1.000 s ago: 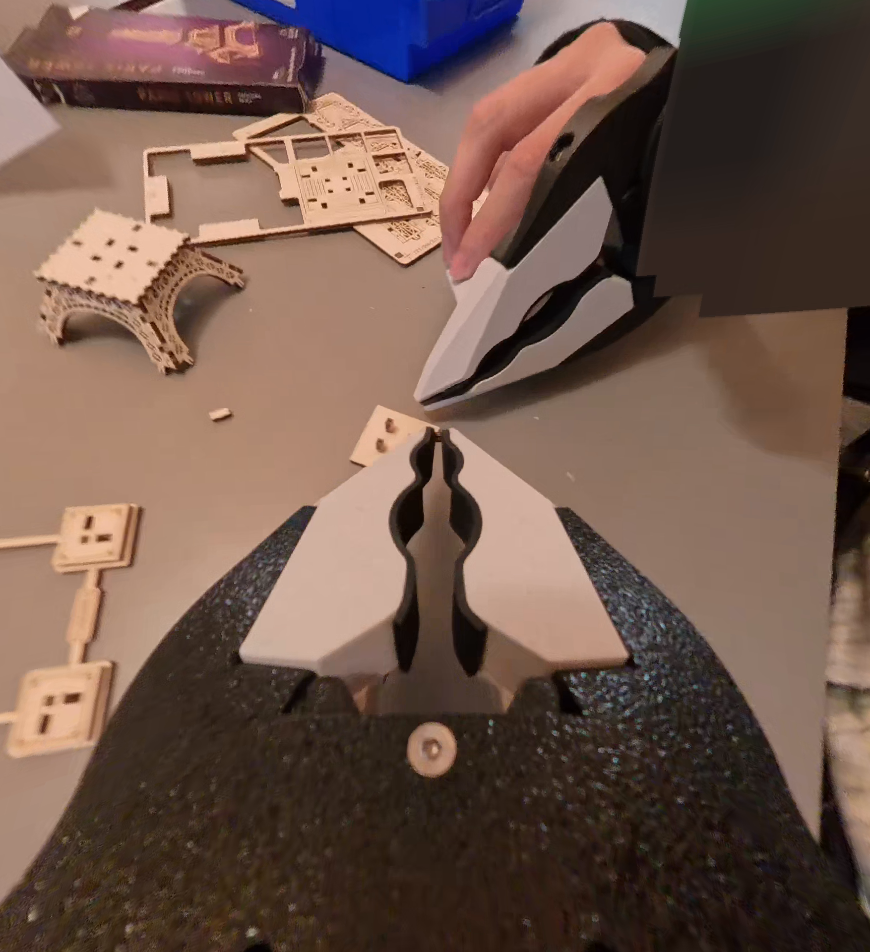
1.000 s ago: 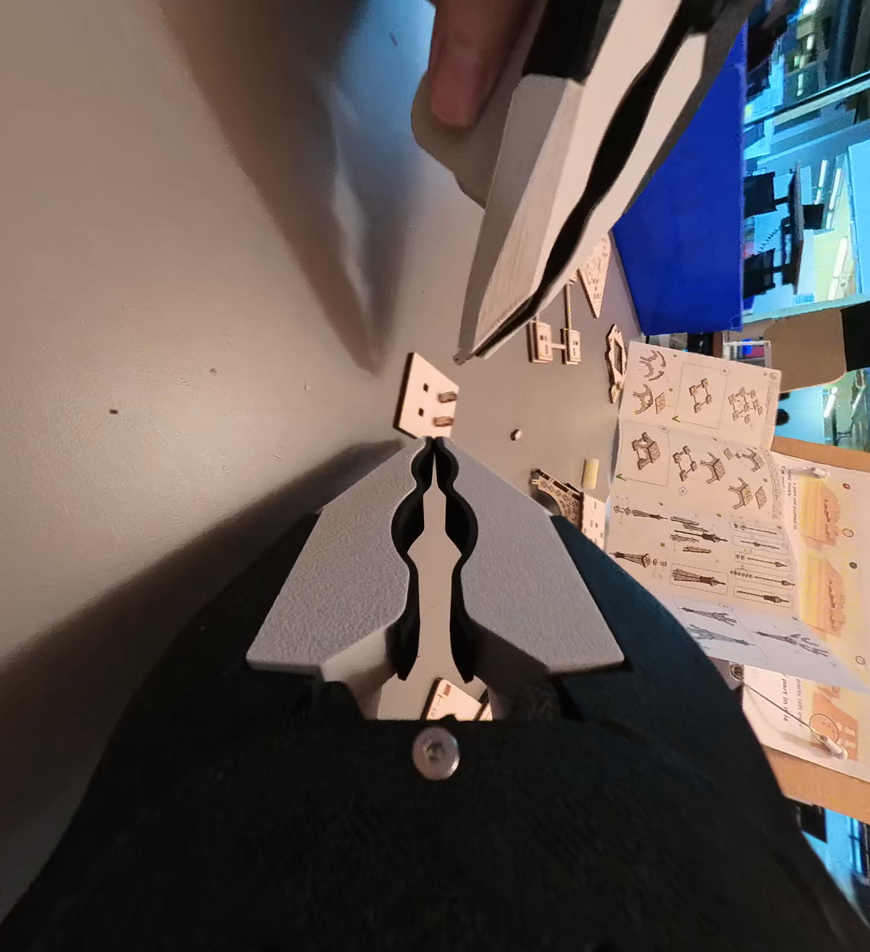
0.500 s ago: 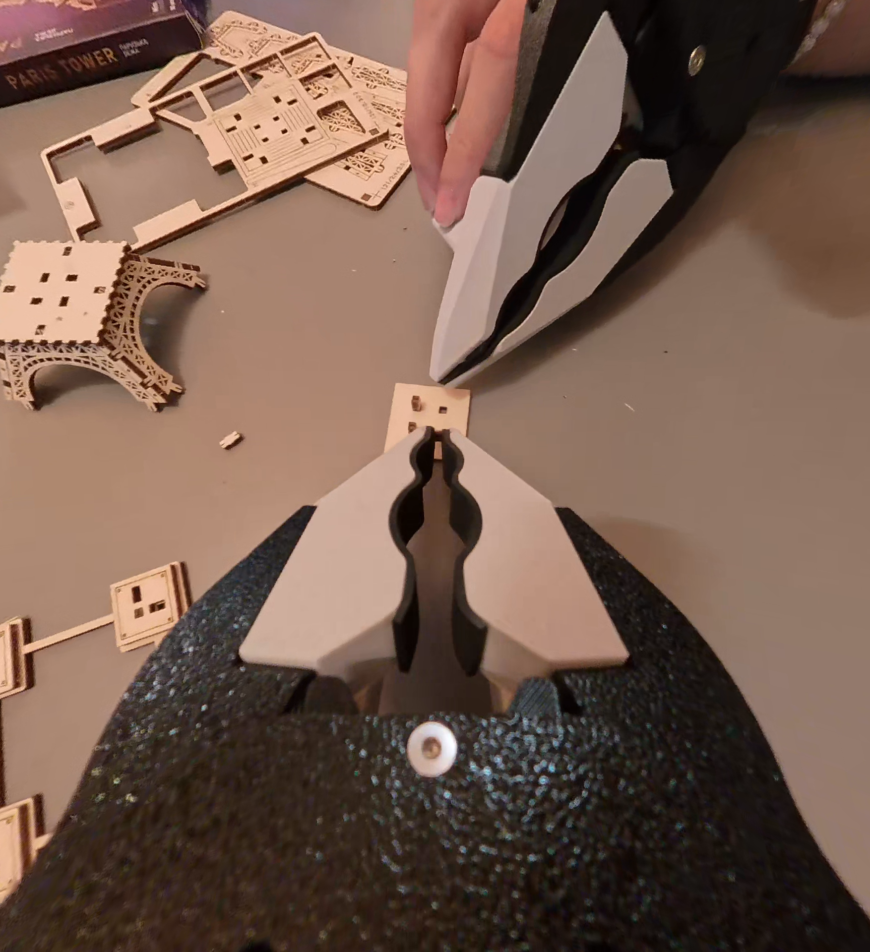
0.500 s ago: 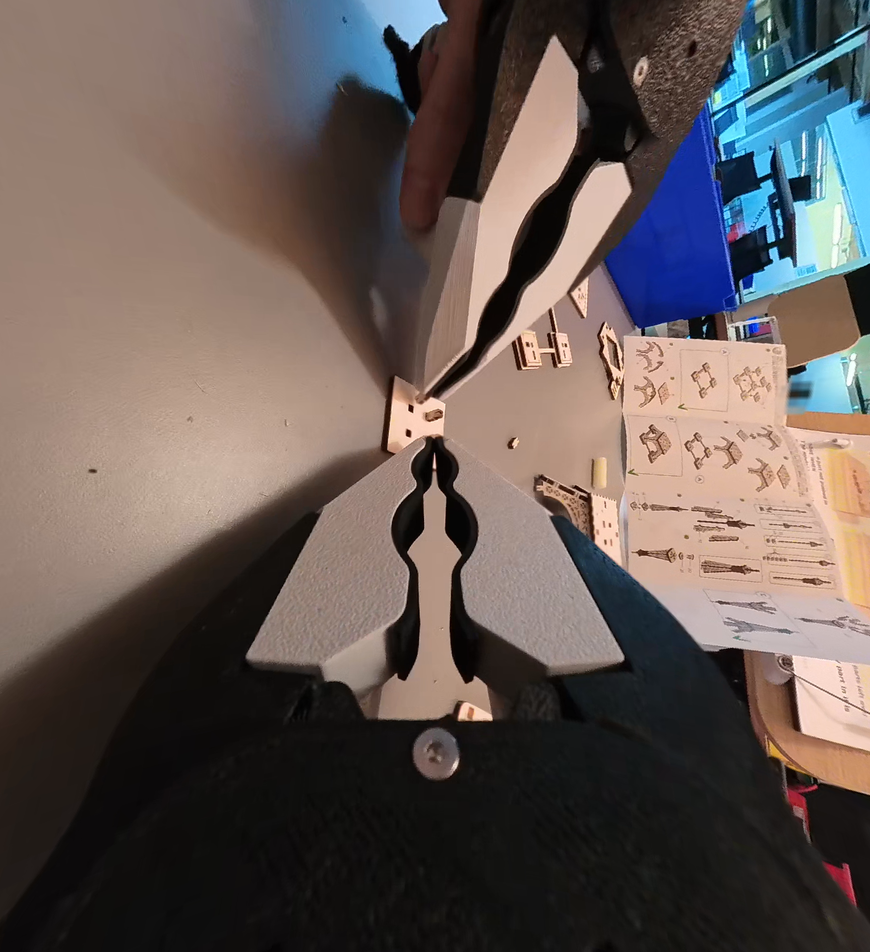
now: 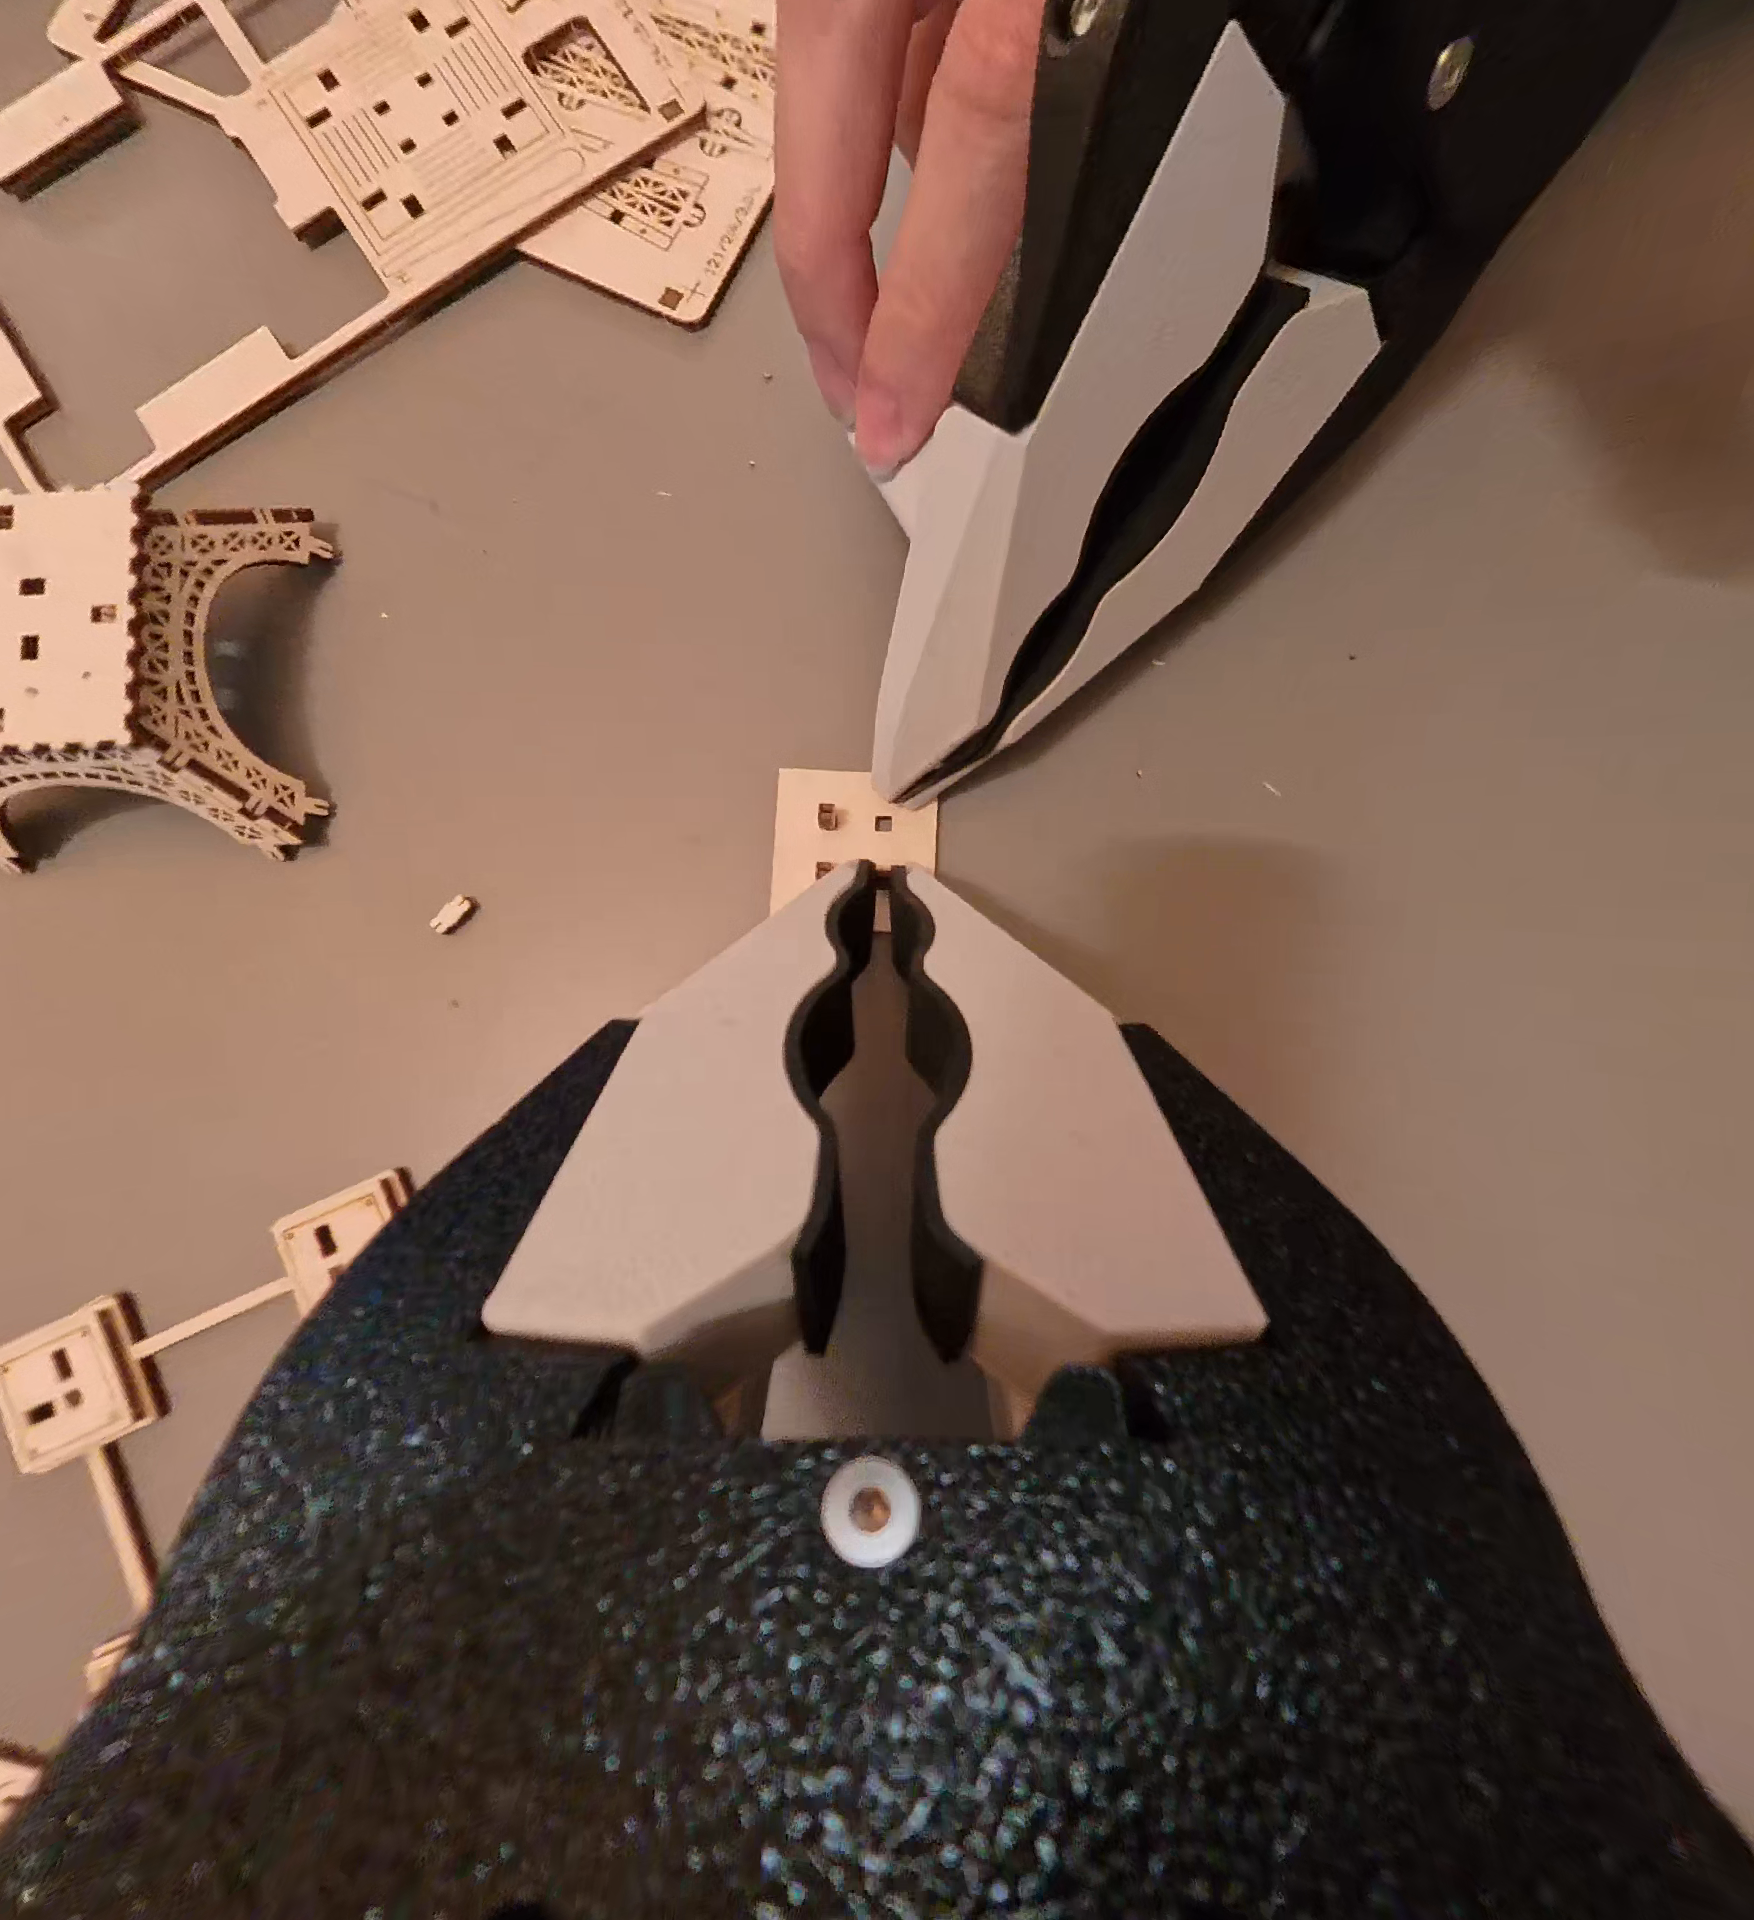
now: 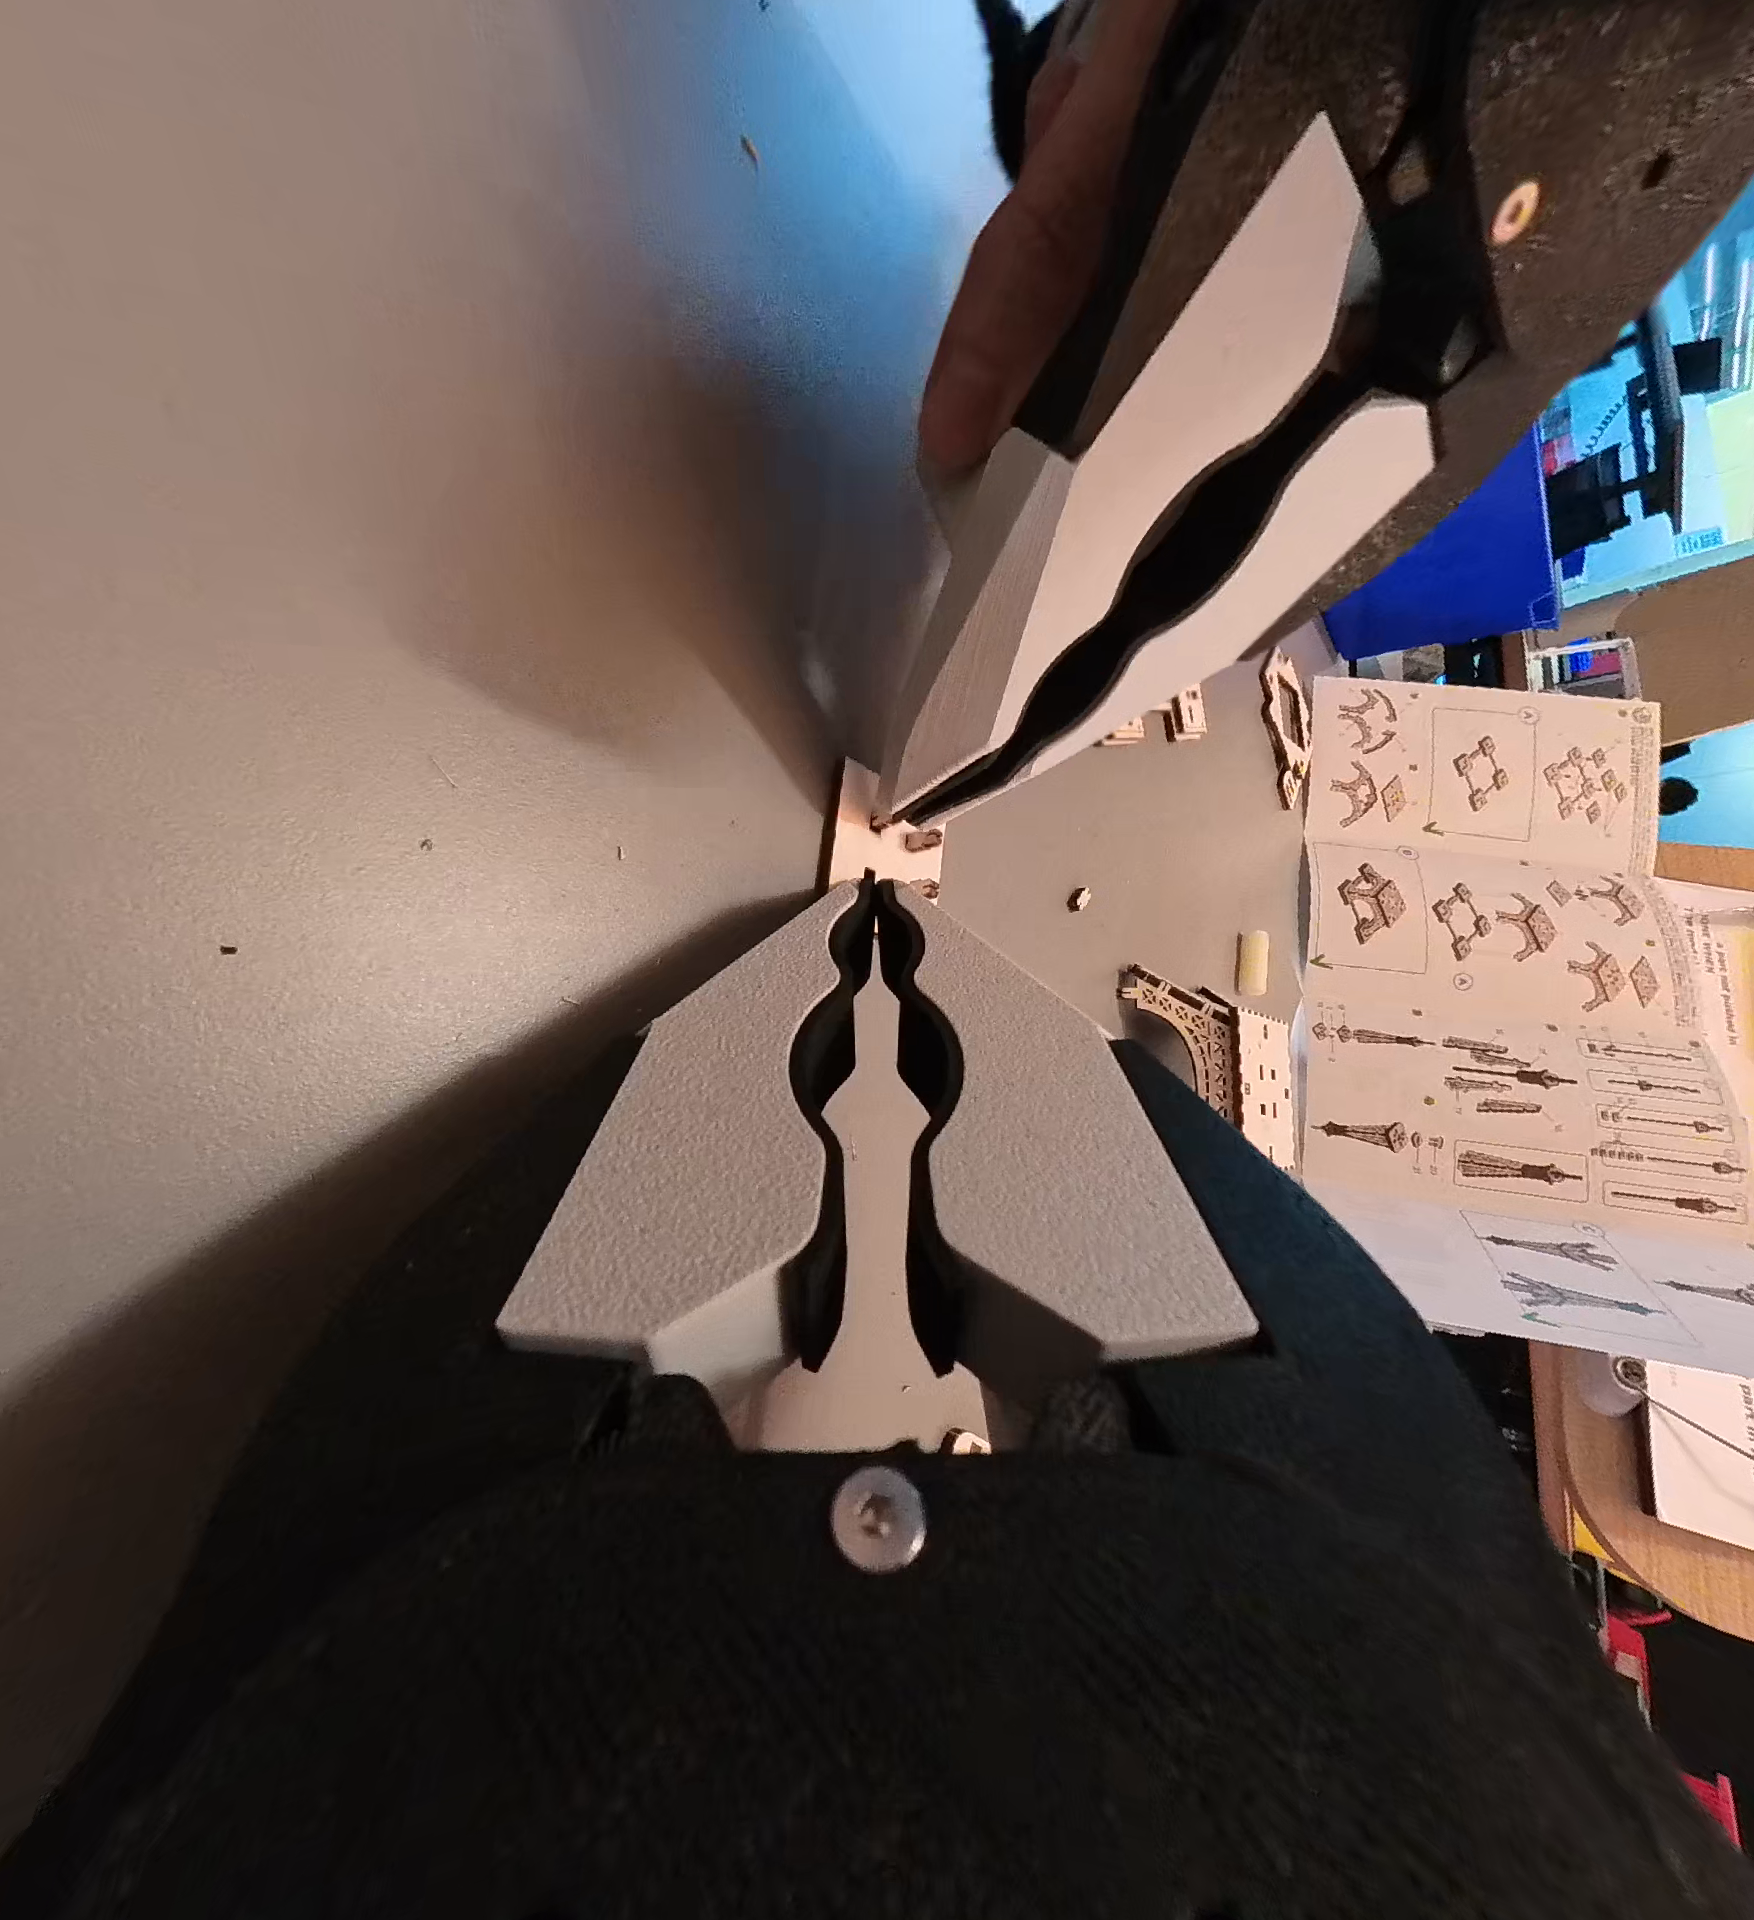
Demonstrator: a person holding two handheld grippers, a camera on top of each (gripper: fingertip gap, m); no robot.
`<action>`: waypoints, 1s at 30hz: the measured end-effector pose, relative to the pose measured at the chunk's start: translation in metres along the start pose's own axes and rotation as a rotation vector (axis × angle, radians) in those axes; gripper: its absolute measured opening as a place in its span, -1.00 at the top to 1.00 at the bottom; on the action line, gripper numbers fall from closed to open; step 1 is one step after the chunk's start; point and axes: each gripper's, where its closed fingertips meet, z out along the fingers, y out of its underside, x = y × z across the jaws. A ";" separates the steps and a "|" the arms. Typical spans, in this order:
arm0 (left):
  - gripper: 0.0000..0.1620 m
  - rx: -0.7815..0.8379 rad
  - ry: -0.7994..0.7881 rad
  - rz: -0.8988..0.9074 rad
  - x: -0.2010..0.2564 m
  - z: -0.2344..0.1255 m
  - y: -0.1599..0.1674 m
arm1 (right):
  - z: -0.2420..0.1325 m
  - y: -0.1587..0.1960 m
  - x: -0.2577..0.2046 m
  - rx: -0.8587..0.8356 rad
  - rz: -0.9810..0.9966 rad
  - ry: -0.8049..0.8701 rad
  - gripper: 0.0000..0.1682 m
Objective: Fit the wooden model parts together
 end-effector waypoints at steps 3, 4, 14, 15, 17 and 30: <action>1.00 -0.064 -0.004 0.060 0.000 0.001 0.000 | 0.000 -0.001 -0.001 -0.001 0.001 -0.002 1.00; 1.00 -0.081 -0.005 0.075 0.000 0.001 0.000 | 0.001 -0.001 -0.001 -0.001 0.001 -0.001 1.00; 1.00 -0.136 -0.020 0.134 0.001 0.001 0.000 | 0.002 -0.002 -0.002 0.001 0.017 -0.005 1.00; 0.99 -0.145 -0.024 0.141 0.001 0.001 0.000 | 0.002 -0.002 -0.002 0.001 0.018 -0.006 1.00; 0.99 -0.164 -0.025 0.147 0.001 0.001 0.000 | 0.002 -0.001 -0.002 0.001 0.024 -0.008 1.00; 0.99 -0.275 -0.003 0.096 0.001 0.001 0.001 | 0.003 0.002 0.000 0.011 0.051 -0.015 1.00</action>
